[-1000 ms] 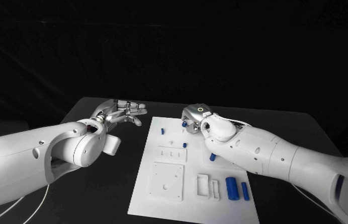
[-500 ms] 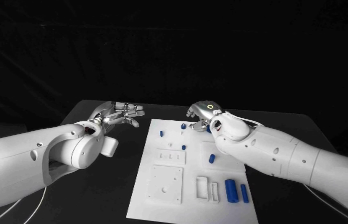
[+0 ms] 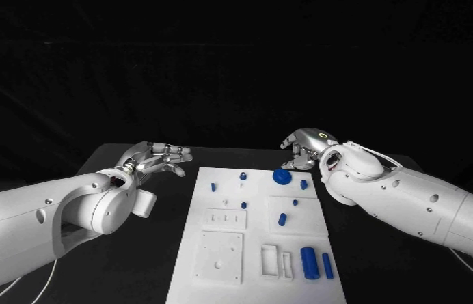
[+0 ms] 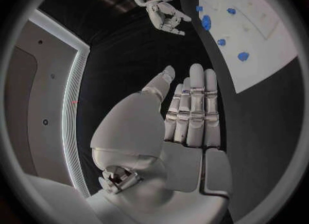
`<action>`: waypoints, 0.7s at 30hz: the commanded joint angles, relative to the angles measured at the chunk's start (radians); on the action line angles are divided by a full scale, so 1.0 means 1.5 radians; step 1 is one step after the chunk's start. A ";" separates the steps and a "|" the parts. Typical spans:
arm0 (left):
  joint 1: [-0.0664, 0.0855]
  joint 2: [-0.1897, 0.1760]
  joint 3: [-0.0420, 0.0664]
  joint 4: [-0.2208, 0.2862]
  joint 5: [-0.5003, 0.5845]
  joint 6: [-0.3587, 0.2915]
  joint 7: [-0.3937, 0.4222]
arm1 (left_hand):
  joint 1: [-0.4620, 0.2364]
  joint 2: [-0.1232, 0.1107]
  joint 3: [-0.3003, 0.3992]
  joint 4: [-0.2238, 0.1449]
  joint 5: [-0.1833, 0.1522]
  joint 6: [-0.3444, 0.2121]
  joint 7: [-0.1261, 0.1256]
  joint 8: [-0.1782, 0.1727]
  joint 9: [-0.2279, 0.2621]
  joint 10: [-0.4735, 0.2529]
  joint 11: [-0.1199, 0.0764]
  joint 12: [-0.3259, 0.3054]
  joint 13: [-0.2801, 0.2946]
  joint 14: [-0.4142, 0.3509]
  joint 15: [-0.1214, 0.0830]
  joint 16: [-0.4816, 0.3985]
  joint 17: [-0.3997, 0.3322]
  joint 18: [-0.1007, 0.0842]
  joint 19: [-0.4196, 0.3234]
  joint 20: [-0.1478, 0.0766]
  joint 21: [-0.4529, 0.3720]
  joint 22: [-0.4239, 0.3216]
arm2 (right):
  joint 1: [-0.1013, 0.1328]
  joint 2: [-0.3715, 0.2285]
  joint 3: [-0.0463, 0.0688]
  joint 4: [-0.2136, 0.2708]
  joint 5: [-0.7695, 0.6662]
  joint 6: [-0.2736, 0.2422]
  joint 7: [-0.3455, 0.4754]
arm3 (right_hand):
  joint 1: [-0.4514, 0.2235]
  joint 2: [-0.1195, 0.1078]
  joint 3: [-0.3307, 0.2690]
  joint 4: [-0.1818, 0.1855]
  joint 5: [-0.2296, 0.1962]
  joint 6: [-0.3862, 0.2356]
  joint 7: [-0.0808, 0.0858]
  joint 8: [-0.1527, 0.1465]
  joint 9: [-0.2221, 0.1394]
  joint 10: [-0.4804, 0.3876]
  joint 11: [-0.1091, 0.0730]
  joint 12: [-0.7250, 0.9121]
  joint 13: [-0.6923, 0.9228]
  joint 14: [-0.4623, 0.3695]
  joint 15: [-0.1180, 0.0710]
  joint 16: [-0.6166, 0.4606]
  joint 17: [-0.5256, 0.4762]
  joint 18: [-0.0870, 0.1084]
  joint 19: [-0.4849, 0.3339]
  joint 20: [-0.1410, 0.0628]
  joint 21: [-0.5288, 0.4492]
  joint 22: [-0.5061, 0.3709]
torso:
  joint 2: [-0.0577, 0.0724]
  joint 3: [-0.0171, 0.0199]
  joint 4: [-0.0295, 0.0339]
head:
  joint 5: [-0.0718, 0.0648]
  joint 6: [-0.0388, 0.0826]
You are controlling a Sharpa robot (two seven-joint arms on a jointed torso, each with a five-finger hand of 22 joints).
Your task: Assemble the parts on the task board
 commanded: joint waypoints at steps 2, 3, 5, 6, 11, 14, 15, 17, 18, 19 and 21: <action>0.002 -0.001 0.001 0.001 -0.009 0.017 0.014 | 0.003 -0.005 -0.001 -0.002 0.003 -0.005 0.001 -0.001 0.000 0.008 0.000 -0.001 0.001 -0.004 -0.002 -0.002 0.000 -0.001 -0.003 0.000 0.002 -0.001 | -0.001 -0.007 0.002 -0.010 0.070 0.093 0.015 | -0.006 0.009 -0.024 0.009 0.019 0.006 -0.001 0.003 0.001 0.011 0.003 0.107 0.119 0.000 0.006 0.047 0.124 0.010 0.024 0.012 0.066 0.052 | 0.002 0.0054 -0.0047 | -0.005 0.000; 0.002 -0.001 0.001 0.001 -0.009 0.018 0.014 | 0.003 -0.005 -0.001 -0.002 0.003 -0.006 0.001 -0.001 0.000 0.008 0.000 -0.001 0.001 -0.004 -0.002 -0.002 0.000 -0.002 -0.003 0.000 0.001 -0.001 | -0.001 -0.007 0.002 -0.014 0.076 0.099 0.017 | -0.006 0.008 -0.031 0.012 0.025 0.005 -0.001 0.003 0.001 0.019 0.003 0.129 0.141 0.003 0.007 0.057 0.153 0.010 0.025 0.013 0.081 0.064 | 0.002 0.0064 -0.0052 | -0.006 0.001; 0.002 0.000 0.001 0.000 -0.010 0.018 0.014 | 0.003 -0.005 -0.001 -0.002 0.002 -0.006 0.001 -0.001 0.000 0.010 -0.001 -0.001 0.001 -0.004 -0.002 -0.002 0.000 -0.002 -0.004 0.000 0.001 -0.001 | -0.001 -0.005 0.003 -0.021 0.083 0.107 0.020 | -0.005 0.008 -0.039 0.018 0.035 0.005 -0.001 0.003 0.001 0.027 0.004 0.155 0.171 0.007 0.008 0.061 0.189 0.010 0.024 0.015 0.098 0.082 | 0.001 0.0040 -0.0041 | -0.007 0.001; 0.002 0.000 0.001 0.000 -0.011 0.019 0.014 | 0.002 -0.005 -0.001 -0.002 0.002 -0.006 0.001 -0.001 0.000 0.010 -0.001 -0.001 0.001 -0.004 -0.002 -0.002 0.000 -0.002 -0.004 0.000 0.001 -0.001 | -0.001 -0.002 0.003 -0.027 0.087 0.114 0.022 | -0.003 0.009 -0.041 0.022 0.036 0.005 0.000 0.004 0.002 0.032 0.005 0.164 0.182 0.011 0.008 0.057 0.206 0.010 0.026 0.015 0.102 0.090 | 0.001 0.0037 -0.0038 | -0.008 0.001; 0.002 0.002 0.001 -0.001 -0.013 0.020 0.014 | 0.002 -0.005 -0.001 -0.002 0.002 -0.006 0.001 -0.001 0.000 0.008 0.000 -0.001 0.001 -0.004 -0.002 -0.002 0.000 -0.002 -0.003 0.000 0.001 -0.001 | -0.005 0.016 0.003 -0.045 0.078 0.118 0.028 | -0.002 0.009 -0.045 0.029 0.048 0.003 0.000 0.003 0.001 0.041 0.005 0.182 0.205 0.018 0.010 0.056 0.241 0.009 0.029 0.016 0.112 0.111 | 0.001 0.0018 -0.0013 | -0.012 -0.001; 0.002 0.003 0.000 -0.003 -0.014 0.021 0.014 | 0.002 -0.006 -0.001 -0.002 0.003 -0.006 0.002 -0.001 0.000 -0.003 0.003 -0.002 0.001 -0.004 -0.001 -0.002 0.000 -0.002 -0.003 0.000 0.001 -0.002 | -0.006 0.028 0.003 -0.058 0.074 0.118 0.030 | -0.004 0.008 -0.048 0.032 0.049 0.000 0.001 0.003 0.002 0.045 0.006 0.190 0.212 0.020 0.010 0.060 0.249 0.008 0.031 0.017 0.121 0.115 | 0.000 0.0018 0.0000 | -0.012 -0.003; 0.002 0.004 0.000 -0.003 -0.014 0.021 0.014 | 0.002 -0.006 -0.001 -0.002 0.003 -0.006 0.002 -0.001 0.000 -0.004 0.003 -0.002 0.001 -0.004 -0.001 -0.002 0.000 -0.002 -0.003 0.000 0.001 -0.002 | -0.007 0.033 0.003 -0.063 0.072 0.117 0.031 | -0.004 0.009 -0.048 0.033 0.051 -0.001 0.001 0.003 0.002 0.047 0.006 0.195 0.217 0.020 0.010 0.061 0.253 0.007 0.032 0.017 0.126 0.117 | 0.000 0.0014 0.0002 | -0.012 -0.003; 0.002 0.004 0.000 -0.004 -0.014 0.021 0.013 | 0.002 -0.006 -0.001 -0.002 0.003 -0.006 0.002 -0.001 0.000 -0.005 0.003 -0.001 0.001 -0.004 -0.001 -0.002 0.000 -0.002 -0.003 0.000 0.001 -0.002 | -0.008 0.042 0.003 -0.076 0.069 0.114 0.032 | -0.004 0.009 -0.048 0.034 0.051 -0.001 0.001 0.003 0.001 0.052 0.006 0.203 0.225 0.021 0.010 0.065 0.259 0.006 0.033 0.017 0.136 0.120 | 0.000 0.0008 0.0009 | -0.012 -0.004; 0.002 0.005 0.000 -0.004 -0.014 0.022 0.013 | 0.002 -0.007 -0.001 -0.002 0.002 -0.006 0.002 -0.001 0.000 -0.006 0.004 -0.002 0.001 -0.004 0.000 -0.002 0.000 -0.002 -0.003 0.001 0.001 -0.002 | -0.009 0.046 0.003 -0.081 0.067 0.113 0.033 | -0.004 0.009 -0.049 0.035 0.051 -0.002 0.002 0.003 0.001 0.052 0.007 0.206 0.228 0.022 0.011 0.066 0.263 0.006 0.033 0.017 0.139 0.120 | 0.000 0.0010 0.0021 | -0.013 -0.005; 0.002 0.005 0.000 -0.005 -0.014 0.022 0.013 | 0.002 -0.007 -0.001 -0.002 0.002 -0.006 0.002 -0.001 0.000 -0.006 0.004 -0.002 0.001 -0.004 0.000 -0.002 0.000 -0.002 -0.003 0.001 0.001 -0.002 | -0.009 0.049 0.003 -0.086 0.066 0.111 0.033 | -0.004 0.009 -0.048 0.035 0.052 -0.001 0.001 0.003 0.002 0.053 0.007 0.207 0.230 0.022 0.011 0.067 0.264 0.006 0.033 0.017 0.141 0.120 | 0.000 0.0010 0.0026 | -0.013 -0.005; 0.002 0.005 0.000 -0.005 -0.015 0.022 0.013 | 0.002 -0.006 -0.001 -0.002 0.002 -0.006 0.002 -0.001 0.000 -0.009 0.004 -0.002 0.000 -0.004 0.000 -0.002 0.000 -0.001 -0.003 0.001 0.001 -0.003 | -0.009 0.055 0.003 -0.095 0.064 0.109 0.034 | -0.003 0.009 -0.048 0.036 0.052 -0.001 0.001 0.003 0.001 0.055 0.007 0.209 0.231 0.023 0.011 0.068 0.265 0.006 0.033 0.017 0.145 0.121 | 0.000 0.0012 0.0027 | -0.013 -0.005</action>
